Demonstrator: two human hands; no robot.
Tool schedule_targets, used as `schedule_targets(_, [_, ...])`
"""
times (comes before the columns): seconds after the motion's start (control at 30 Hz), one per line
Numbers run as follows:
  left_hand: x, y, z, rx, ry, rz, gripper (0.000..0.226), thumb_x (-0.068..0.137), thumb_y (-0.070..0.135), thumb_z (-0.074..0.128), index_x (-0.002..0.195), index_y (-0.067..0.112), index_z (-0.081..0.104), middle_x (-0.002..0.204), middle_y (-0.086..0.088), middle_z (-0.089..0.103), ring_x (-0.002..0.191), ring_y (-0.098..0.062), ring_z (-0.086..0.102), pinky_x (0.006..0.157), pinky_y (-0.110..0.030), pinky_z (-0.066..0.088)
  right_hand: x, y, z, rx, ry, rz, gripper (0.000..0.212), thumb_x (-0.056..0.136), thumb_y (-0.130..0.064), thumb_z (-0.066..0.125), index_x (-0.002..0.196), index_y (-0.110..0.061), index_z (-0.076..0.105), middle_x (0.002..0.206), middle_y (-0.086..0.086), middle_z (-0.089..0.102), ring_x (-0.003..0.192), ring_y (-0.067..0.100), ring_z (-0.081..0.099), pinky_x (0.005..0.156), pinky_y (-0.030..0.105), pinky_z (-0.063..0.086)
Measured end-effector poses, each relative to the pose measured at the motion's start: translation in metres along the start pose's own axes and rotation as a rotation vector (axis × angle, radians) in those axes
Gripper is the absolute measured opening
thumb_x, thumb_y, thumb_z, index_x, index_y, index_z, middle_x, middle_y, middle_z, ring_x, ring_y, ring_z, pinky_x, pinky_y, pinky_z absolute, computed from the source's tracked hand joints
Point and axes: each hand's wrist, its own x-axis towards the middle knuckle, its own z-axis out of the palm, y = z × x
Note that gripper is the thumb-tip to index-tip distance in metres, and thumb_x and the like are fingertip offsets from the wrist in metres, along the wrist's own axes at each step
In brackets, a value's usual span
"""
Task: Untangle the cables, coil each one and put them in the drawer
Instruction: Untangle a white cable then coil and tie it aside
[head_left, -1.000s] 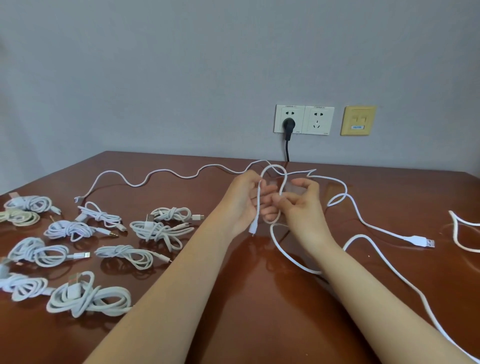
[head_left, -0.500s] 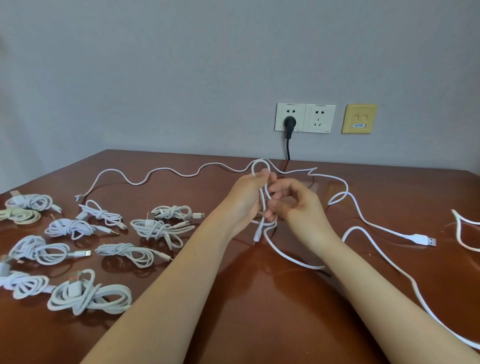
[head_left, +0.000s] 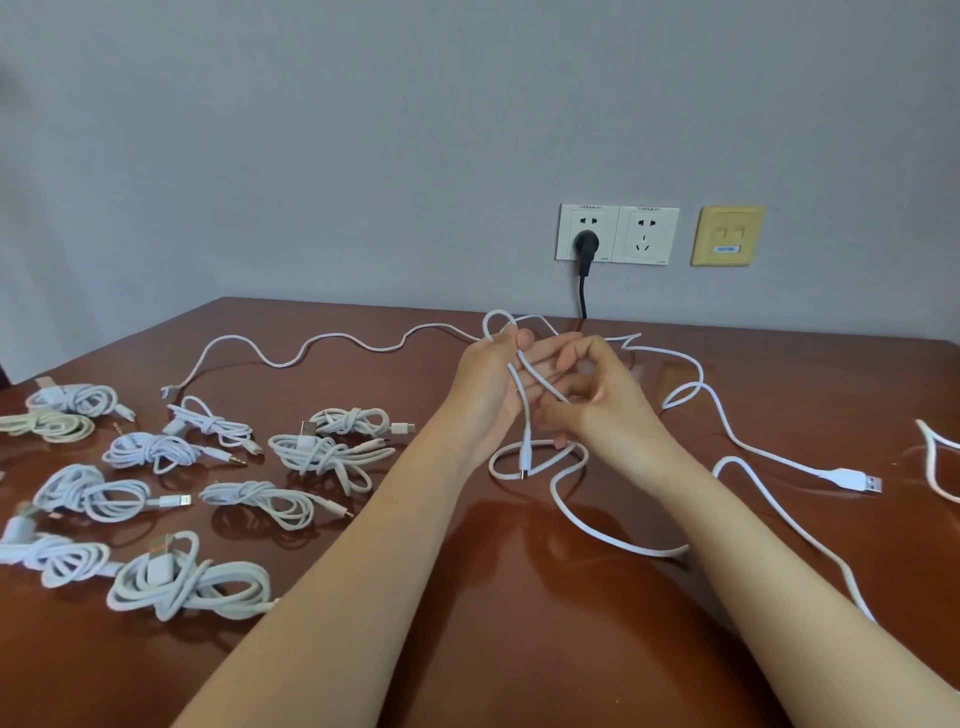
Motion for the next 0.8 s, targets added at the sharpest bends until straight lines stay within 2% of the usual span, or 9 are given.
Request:
schedule_targets(0.1, [0.001, 0.003, -0.001, -0.041, 0.028, 0.024, 0.04, 0.103, 0.015, 0.024, 0.066, 0.013, 0.04, 0.075, -0.007, 0.073, 0.068, -0.018, 0.071, 0.061, -0.027, 0.058, 0.001, -0.001, -0.011, 0.31, -0.135, 0.188, 0.034, 0.062, 0.007, 0.057, 0.084, -0.015, 0.043, 0.052, 0.003, 0.046, 0.039, 0.014, 0.043, 0.046, 0.02, 0.04])
schedule_targets(0.17, [0.002, 0.007, -0.004, -0.115, 0.05, 0.058, 0.038, 0.103, 0.013, 0.023, 0.068, 0.013, 0.039, 0.069, -0.005, 0.072, 0.066, -0.016, 0.071, 0.064, -0.026, 0.057, 0.0, 0.0, -0.019, 0.514, -0.238, 0.27, 0.032, 0.061, -0.005, 0.057, 0.089, -0.014, 0.045, 0.055, 0.002, 0.036, 0.043, 0.014, 0.044, 0.055, 0.021, 0.041])
schedule_targets(0.2, [0.004, 0.009, -0.006, -0.152, 0.066, 0.075, 0.037, 0.103, 0.012, 0.023, 0.069, 0.013, 0.039, 0.064, -0.003, 0.07, 0.065, -0.016, 0.071, 0.066, -0.027, 0.057, -0.001, 0.002, -0.022, 0.526, -0.284, 0.293, 0.032, 0.063, -0.008, 0.058, 0.091, -0.013, 0.045, 0.056, 0.001, 0.034, 0.044, 0.014, 0.045, 0.061, 0.023, 0.042])
schedule_targets(0.3, [0.007, 0.011, -0.009, -0.216, 0.125, 0.082, 0.038, 0.104, 0.015, 0.024, 0.069, 0.012, 0.038, 0.047, 0.003, 0.053, 0.048, -0.012, 0.062, 0.065, -0.031, 0.056, -0.002, 0.007, -0.019, 0.447, -0.315, 0.279, 0.016, 0.078, -0.01, 0.063, 0.088, -0.011, 0.05, 0.051, -0.003, 0.039, 0.045, 0.012, 0.043, 0.072, 0.029, 0.044])
schedule_targets(0.33, [0.008, 0.011, -0.01, -0.232, 0.139, 0.073, 0.038, 0.104, 0.016, 0.024, 0.068, 0.013, 0.038, 0.043, 0.005, 0.044, 0.04, -0.009, 0.052, 0.064, -0.031, 0.054, -0.002, 0.007, -0.016, 0.433, -0.272, 0.269, 0.006, 0.085, -0.01, 0.058, 0.086, -0.011, 0.052, 0.05, -0.004, 0.042, 0.043, 0.011, 0.041, 0.068, 0.027, 0.047])
schedule_targets(0.4, [0.009, 0.012, -0.011, -0.246, 0.161, 0.065, 0.038, 0.104, 0.019, 0.023, 0.069, 0.016, 0.036, 0.042, 0.008, 0.032, 0.034, -0.007, 0.034, 0.06, -0.028, 0.047, -0.002, 0.007, -0.01, 0.335, -0.145, 0.217, 0.008, 0.089, -0.007, 0.056, 0.083, -0.011, 0.054, 0.049, -0.004, 0.048, 0.039, 0.009, 0.04, 0.052, 0.022, 0.048])
schedule_targets(0.53, [0.01, 0.015, -0.01, -0.3, 0.193, 0.078, 0.038, 0.104, 0.024, 0.023, 0.069, 0.015, 0.035, 0.042, 0.007, 0.026, 0.032, -0.007, 0.024, 0.054, -0.024, 0.032, 0.0, 0.01, -0.006, 0.111, 0.061, 0.109, 0.021, 0.082, -0.005, 0.068, 0.081, -0.014, 0.049, 0.047, -0.005, 0.051, 0.032, 0.008, 0.041, 0.04, 0.018, 0.038])
schedule_targets(0.67, [0.012, 0.023, -0.017, -0.328, 0.229, 0.129, 0.038, 0.104, 0.028, 0.026, 0.068, 0.016, 0.033, 0.04, 0.008, 0.025, 0.032, -0.007, 0.023, 0.046, -0.02, 0.03, -0.002, 0.012, -0.01, -0.074, -0.063, 0.101, 0.024, 0.078, 0.0, 0.07, 0.08, -0.017, 0.054, 0.066, 0.001, 0.054, 0.042, 0.008, 0.047, 0.049, 0.018, 0.042])
schedule_targets(0.8, [0.013, 0.027, -0.03, -0.342, 0.306, 0.132, 0.036, 0.104, 0.02, 0.026, 0.069, 0.016, 0.032, 0.039, 0.007, 0.024, 0.029, -0.007, 0.021, 0.037, -0.014, 0.028, -0.005, 0.008, -0.018, -0.094, -0.2, 0.135, 0.011, 0.084, -0.005, 0.066, 0.086, -0.013, 0.058, 0.065, 0.001, 0.055, 0.049, 0.012, 0.049, 0.053, 0.013, 0.042])
